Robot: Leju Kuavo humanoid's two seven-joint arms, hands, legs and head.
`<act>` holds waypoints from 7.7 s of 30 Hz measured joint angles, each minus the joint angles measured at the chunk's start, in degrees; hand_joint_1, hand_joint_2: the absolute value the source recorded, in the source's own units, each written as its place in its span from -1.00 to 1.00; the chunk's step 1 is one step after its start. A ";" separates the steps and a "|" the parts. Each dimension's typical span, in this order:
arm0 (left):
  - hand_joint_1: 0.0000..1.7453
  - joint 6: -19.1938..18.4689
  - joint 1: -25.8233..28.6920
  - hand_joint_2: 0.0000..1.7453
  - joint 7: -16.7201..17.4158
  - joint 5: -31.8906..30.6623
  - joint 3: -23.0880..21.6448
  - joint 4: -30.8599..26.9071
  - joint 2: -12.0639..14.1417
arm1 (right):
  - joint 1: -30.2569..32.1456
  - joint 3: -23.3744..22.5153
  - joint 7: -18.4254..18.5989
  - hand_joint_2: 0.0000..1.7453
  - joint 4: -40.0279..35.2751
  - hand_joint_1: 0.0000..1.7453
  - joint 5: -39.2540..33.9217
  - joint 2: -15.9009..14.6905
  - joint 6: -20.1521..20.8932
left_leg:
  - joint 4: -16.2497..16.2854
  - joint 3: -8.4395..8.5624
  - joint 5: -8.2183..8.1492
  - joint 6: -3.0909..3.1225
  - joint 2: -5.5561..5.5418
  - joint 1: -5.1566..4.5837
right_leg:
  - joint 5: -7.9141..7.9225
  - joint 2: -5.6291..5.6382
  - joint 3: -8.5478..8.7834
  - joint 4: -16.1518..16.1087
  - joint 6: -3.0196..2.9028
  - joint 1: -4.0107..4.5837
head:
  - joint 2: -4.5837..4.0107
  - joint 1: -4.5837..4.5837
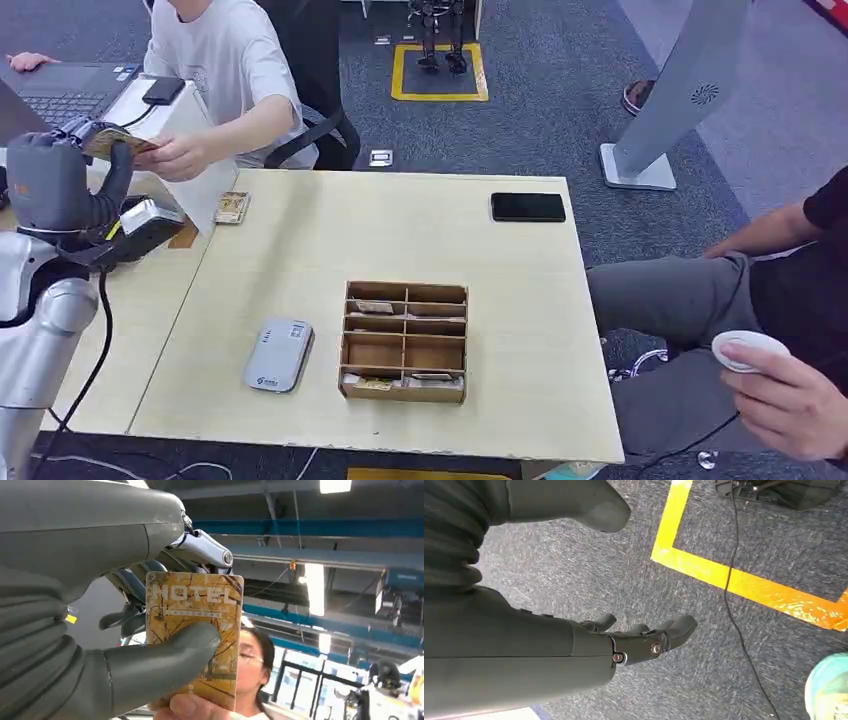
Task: Pass the card to the sensor for recognition and then transmit it.
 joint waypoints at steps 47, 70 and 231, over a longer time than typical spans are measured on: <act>-1.00 -6.69 4.11 1.00 -1.42 11.41 -2.43 -1.31 0.57 | -0.24 -0.04 -0.05 1.00 0.00 -1.00 0.00 -0.52 -0.70 | 0.00 -0.03 -0.04 0.06 0.04 -0.03 | -0.01 0.03 -0.02 -0.01 0.02 -0.01 | 0.00 0.00; -1.00 -24.00 23.34 1.00 -15.19 20.48 -5.03 -23.40 5.01 | 0.90 -1.90 -0.55 1.00 0.24 -1.00 -1.07 -0.50 -0.52 | 0.00 0.00 -0.33 0.15 0.28 -0.06 | -0.23 0.33 -0.06 -0.03 0.22 -0.04 | 0.00 -0.02; -1.00 0.44 26.09 1.00 7.89 -16.13 -31.89 -3.91 -8.78 | 1.11 -3.21 1.11 1.00 0.57 -1.00 -4.50 3.43 -3.78 | 0.00 0.12 -0.48 0.41 0.19 -0.30 | -0.37 0.21 0.12 -0.05 0.48 -0.34 | 0.00 0.09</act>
